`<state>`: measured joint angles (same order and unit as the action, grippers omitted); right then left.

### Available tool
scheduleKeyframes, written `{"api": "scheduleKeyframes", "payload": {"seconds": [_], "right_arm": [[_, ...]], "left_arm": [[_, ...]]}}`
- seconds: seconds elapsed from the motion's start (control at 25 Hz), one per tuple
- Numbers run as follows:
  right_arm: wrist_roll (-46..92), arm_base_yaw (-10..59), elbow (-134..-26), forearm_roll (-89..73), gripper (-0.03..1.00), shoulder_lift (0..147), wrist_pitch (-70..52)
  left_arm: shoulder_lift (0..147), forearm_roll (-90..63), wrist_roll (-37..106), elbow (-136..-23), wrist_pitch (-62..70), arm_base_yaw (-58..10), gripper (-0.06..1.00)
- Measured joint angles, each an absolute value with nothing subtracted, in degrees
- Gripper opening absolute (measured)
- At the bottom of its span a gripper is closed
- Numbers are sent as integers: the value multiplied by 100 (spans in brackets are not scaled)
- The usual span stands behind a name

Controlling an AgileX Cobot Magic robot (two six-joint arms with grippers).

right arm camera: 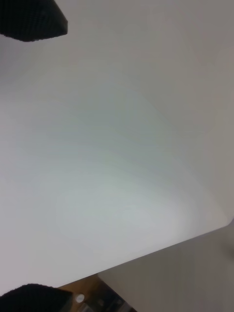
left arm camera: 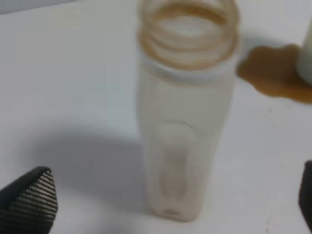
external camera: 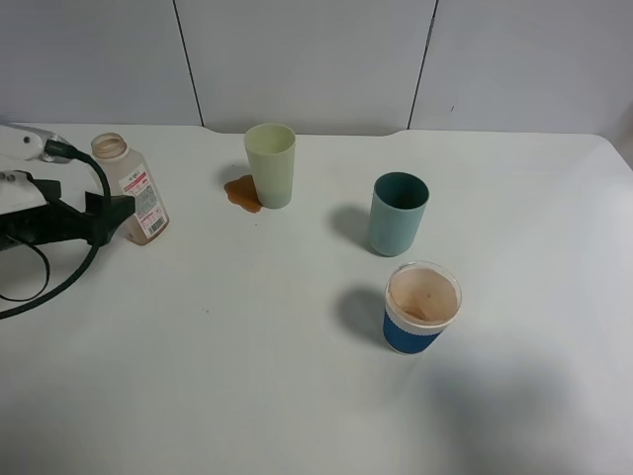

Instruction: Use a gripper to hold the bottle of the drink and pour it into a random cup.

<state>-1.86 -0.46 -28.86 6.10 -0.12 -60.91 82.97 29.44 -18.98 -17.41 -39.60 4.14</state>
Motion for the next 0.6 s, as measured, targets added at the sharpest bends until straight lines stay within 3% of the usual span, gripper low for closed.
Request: {"api": "scheduleKeyframes", "payload": {"seconds": [0.32, 0.6], "right_arm": [[-186, -46, -2886, 610, 99, -12, -6091], [-186, -46, -2886, 610, 99, -12, -6091]], "left_arm": [[6302, 1740, -1619, -1839, -1908, 121, 98], [4642, 1551, -1240, -3092, 1207, 109, 98]]}}
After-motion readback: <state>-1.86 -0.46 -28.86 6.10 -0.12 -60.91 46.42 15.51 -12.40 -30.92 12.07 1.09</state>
